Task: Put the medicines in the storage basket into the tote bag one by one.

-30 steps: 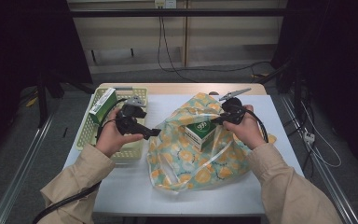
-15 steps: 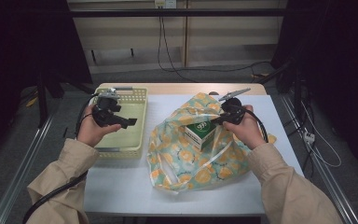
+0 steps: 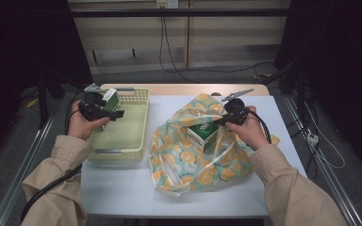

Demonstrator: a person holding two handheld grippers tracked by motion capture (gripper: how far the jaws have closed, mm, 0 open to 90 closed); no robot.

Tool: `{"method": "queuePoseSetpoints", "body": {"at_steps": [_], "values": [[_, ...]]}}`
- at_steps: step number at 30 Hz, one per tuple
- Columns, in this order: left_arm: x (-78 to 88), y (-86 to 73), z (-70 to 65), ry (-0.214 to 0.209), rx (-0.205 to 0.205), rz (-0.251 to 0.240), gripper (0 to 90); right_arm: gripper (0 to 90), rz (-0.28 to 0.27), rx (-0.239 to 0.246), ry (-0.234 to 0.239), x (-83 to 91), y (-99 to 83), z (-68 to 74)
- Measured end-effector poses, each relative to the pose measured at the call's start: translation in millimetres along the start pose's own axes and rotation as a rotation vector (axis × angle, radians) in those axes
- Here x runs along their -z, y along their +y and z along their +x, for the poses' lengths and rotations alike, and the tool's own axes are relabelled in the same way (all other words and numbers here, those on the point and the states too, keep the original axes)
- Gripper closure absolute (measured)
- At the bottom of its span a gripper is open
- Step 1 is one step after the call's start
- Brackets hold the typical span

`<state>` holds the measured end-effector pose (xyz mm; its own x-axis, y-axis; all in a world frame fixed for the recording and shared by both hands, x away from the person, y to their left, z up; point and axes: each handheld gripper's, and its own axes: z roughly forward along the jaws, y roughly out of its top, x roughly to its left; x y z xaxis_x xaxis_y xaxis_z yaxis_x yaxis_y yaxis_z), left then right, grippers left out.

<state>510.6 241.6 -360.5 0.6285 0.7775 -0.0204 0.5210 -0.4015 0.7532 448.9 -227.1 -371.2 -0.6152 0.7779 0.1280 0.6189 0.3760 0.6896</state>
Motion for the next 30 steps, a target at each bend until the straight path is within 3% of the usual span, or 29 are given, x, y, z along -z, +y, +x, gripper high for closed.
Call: {"method": "queuePoseSetpoints", "body": {"at_steps": [11, 12, 16, 19, 21, 26, 30], "values": [[-6.7, -6.7, 26.7, 0.101, 0.042, -0.009, 10.5, 89.2, 0.005, -0.004, 0.012, -0.4, 0.0, -1.3], [-8.2, -7.3, 27.4, 0.101, 0.061, -0.007, 11.4, 89.2, 0.004, -0.006, 0.012, -0.3, 0.0, -1.8], [-15.9, -10.3, 32.4, 0.135, 0.067, 0.02, 13.6, 89.2, 0.004, -0.006, 0.011, 0.7, 0.2, -2.8], [-19.9, -11.4, 32.3, 0.14, 0.079, 0.044, 18.7, 89.2, 0.003, -0.002, 0.013, 1.9, 0.0, -2.5], [-21.3, -10.5, 30.0, 0.15, 0.048, 0.053, 25.8, 89.2, 0.003, -0.002, 0.015, 3.3, -0.2, -2.2], [-27.4, -10.1, 24.1, 0.153, 0.038, 0.116, 52.9, 89.2, 0.001, -0.004, 0.009, 6.2, -0.6, -3.0], [-34.1, -11.7, 19.9, 0.153, 0.047, 0.137, 51.2, 89.2, 0.0, 0.0, 0.01, 6.7, -1.6, -2.2]]}}
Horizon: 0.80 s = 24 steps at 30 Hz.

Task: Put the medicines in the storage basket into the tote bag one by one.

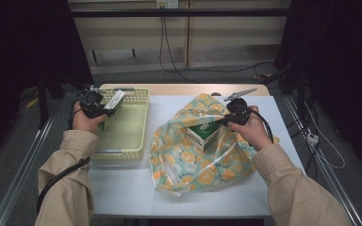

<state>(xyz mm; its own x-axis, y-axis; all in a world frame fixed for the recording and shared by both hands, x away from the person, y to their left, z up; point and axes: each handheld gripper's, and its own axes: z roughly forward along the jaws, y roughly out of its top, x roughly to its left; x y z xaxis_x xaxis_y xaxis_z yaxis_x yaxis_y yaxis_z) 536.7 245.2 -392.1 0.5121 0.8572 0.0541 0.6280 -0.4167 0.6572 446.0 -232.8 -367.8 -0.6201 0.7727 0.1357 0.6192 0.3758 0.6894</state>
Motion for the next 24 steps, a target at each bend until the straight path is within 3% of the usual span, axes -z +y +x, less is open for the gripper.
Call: {"method": "queuePoseSetpoints", "body": {"at_steps": [2, 4, 6, 8, 9, 17, 20, 24], "values": [[0.6, 0.5, -3.5, 0.033, -0.006, 0.004, 52.9, 89.2, 0.0, -0.001, -0.001, 0.2, -0.6, -0.3], [5.3, 2.3, -5.1, 0.084, -0.037, 0.003, 58.8, 89.2, -0.002, 0.002, -0.002, 0.6, -1.0, -0.5], [9.4, 3.6, -3.6, 0.03, 0.028, -0.004, 63.1, 89.2, -0.004, 0.002, -0.001, 1.1, -1.3, -0.7], [12.8, 4.7, -5.2, 0.03, 0.022, 0.006, 63.2, 89.2, -0.004, -0.001, -0.003, 1.7, -1.8, -1.2], [15.0, 5.1, -6.4, 0.021, 0.039, -0.003, 63.3, 89.2, -0.004, -0.002, -0.003, 1.8, -2.3, -1.7], [38.3, 13.6, -13.3, -0.089, 0.096, -0.054, 63.5, 89.2, -0.004, -0.008, -0.005, 0.6, -4.8, -3.2], [47.7, 18.0, -19.1, -0.136, 0.079, -0.053, 63.5, 89.2, -0.005, -0.015, -0.004, 0.2, -4.8, -3.8], [62.5, 25.6, -32.8, -0.184, 0.035, -0.088, 63.5, 89.3, -0.005, -0.017, -0.004, -0.1, -4.5, -4.4]]}}
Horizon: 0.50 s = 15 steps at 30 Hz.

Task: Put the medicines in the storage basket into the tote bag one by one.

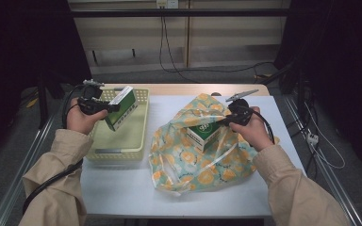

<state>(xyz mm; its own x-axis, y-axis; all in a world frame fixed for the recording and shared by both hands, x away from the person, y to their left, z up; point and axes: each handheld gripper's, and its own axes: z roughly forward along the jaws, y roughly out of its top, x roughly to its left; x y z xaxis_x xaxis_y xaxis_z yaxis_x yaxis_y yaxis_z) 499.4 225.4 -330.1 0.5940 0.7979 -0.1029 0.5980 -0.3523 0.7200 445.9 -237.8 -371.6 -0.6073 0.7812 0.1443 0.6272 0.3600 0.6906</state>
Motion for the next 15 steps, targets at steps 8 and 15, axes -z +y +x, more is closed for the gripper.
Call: {"method": "queuePoseSetpoints", "body": {"at_steps": [8, 15], "values": [[19.9, 15.4, -40.3, -0.148, -0.101, -0.041, 63.5, 89.3, -0.001, -0.001, -0.006, 0.7, -0.2, -0.6], [30.2, 20.2, -79.4, -0.246, -0.207, -0.04, 63.4, 89.3, 0.001, 0.002, -0.005, 1.1, -0.4, 0.6]]}}
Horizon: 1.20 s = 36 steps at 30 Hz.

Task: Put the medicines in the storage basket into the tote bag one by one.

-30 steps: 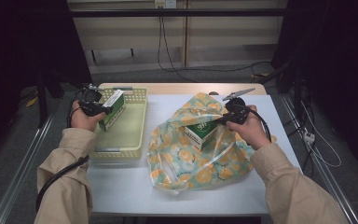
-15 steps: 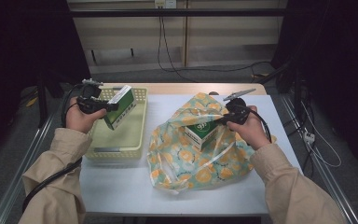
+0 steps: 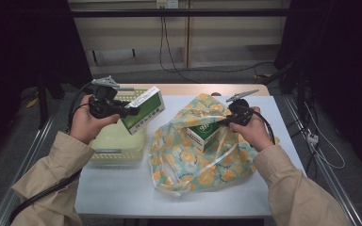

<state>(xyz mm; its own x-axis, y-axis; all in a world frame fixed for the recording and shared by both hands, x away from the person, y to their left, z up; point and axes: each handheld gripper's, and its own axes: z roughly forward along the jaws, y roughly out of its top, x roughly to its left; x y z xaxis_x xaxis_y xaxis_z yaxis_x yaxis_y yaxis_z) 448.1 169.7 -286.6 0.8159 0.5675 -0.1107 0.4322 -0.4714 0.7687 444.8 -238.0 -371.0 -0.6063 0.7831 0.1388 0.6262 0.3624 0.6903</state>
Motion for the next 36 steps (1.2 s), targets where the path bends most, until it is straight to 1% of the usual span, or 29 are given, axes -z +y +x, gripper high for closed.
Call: {"method": "queuePoseSetpoints", "body": {"at_steps": [3, 4, 5, 6, 8, 10, 11, 12, 13, 15, 16, 18, 20, 21, 22, 23, 26, 27, 29, 30, 31, 32, 33, 34, 36], "values": [[-6.3, 1.2, -17.8, -0.042, -0.048, 0.019, 63.4, 89.3, -0.001, 0.001, 0.002, -0.6, 0.6, 1.7], [-8.9, 1.1, -24.8, -0.03, -0.056, 0.027, 63.4, 89.3, 0.0, 0.004, 0.002, -0.9, 0.6, 2.1], [-12.1, 0.5, -28.4, -0.074, -0.067, 0.03, 63.4, 89.3, 0.001, 0.005, 0.004, -1.1, 0.6, 2.5], [-15.1, -0.1, -33.3, -0.087, -0.077, 0.037, 63.4, 89.3, 0.0, 0.004, 0.004, -1.1, 0.6, 2.5], [-21.4, -2.0, -41.9, -0.119, -0.092, 0.047, 63.4, 89.3, 0.0, 0.002, 0.003, -1.0, 0.4, 2.3], [-27.7, -4.5, -49.4, -0.132, -0.108, 0.067, 63.4, 89.3, 0.0, 0.003, 0.003, -0.8, 0.5, 2.1], [-31.2, -6.0, -52.0, -0.145, -0.112, 0.068, 63.4, 89.3, -0.002, 0.005, 0.003, -0.7, 0.5, 2.1], [-33.9, -7.4, -54.8, -0.154, -0.104, 0.07, 63.4, 89.3, -0.001, 0.002, 0.003, -0.5, 0.5, 2.2], [-35.4, -8.2, -56.3, -0.154, -0.12, 0.081, 63.3, 89.3, -0.001, 0.002, 0.003, -0.3, 0.5, 2.4], [-38.4, -10.3, -59.7, -0.173, -0.129, 0.079, 63.4, 89.3, -0.001, 0.001, 0.003, 0.1, 0.6, 2.6], [-39.7, -11.4, -61.9, -0.181, -0.128, 0.081, 63.4, 89.3, -0.001, 0.002, 0.003, 0.4, 0.7, 2.5], [-43.2, -14.2, -66.0, -0.19, -0.145, 0.096, 63.4, 89.3, -0.002, 0.004, 0.001, 0.6, 0.8, 1.9], [-47.4, -17.6, -69.5, -0.207, -0.147, 0.102, 63.4, 89.3, -0.003, 0.003, 0.001, 0.5, 0.7, 1.5], [-49.5, -19.4, -71.4, -0.208, -0.149, 0.106, 63.4, 89.3, -0.003, 0.003, 0.0, 0.3, 0.8, 1.5], [-51.1, -21.0, -73.2, -0.197, -0.155, 0.115, 63.4, 89.3, -0.003, 0.0, 0.001, 0.3, 0.8, 2.0], [-53.6, -23.0, -73.5, -0.222, -0.161, 0.118, 63.4, 89.3, -0.003, 0.001, 0.004, 0.2, 0.9, 2.3], [-60.0, -27.2, -78.9, -0.235, -0.158, 0.119, 63.3, 89.3, -0.002, 0.007, 0.005, 0.0, 1.5, 3.3], [-61.5, -27.6, -80.6, -0.245, -0.158, 0.118, 63.4, 89.3, 0.0, 0.005, 0.005, 0.4, 2.0, 3.6], [-64.9, -27.0, -84.4, -0.247, -0.174, 0.124, 63.3, 89.3, -0.004, 0.005, 0.003, 1.1, 3.2, 3.6], [-67.0, -26.4, -87.2, -0.238, -0.171, 0.121, 63.3, 89.3, -0.004, 0.007, 0.002, 1.7, 3.9, 3.6], [-69.0, -25.6, -87.3, -0.253, -0.188, 0.131, 63.3, 89.3, -0.005, 0.009, 0.001, 2.4, 4.6, 3.9], [-71.8, -25.3, -89.5, -0.253, -0.177, 0.124, 63.3, 89.3, -0.006, 0.008, 0.003, 3.1, 5.2, 4.3], [-74.5, -24.9, -90.5, -0.258, -0.184, 0.121, 63.3, 89.3, -0.008, 0.011, 0.002, 3.6, 5.8, 4.5], [-76.7, -24.6, -92.4, -0.263, -0.178, 0.12, 63.3, 89.3, -0.006, 0.011, 0.002, 4.3, 6.3, 5.0], [-81.9, -24.1, -95.3, -0.268, -0.189, 0.114, 63.3, 89.3, -0.008, 0.012, 0.0, 5.3, 7.3, 5.6]]}}
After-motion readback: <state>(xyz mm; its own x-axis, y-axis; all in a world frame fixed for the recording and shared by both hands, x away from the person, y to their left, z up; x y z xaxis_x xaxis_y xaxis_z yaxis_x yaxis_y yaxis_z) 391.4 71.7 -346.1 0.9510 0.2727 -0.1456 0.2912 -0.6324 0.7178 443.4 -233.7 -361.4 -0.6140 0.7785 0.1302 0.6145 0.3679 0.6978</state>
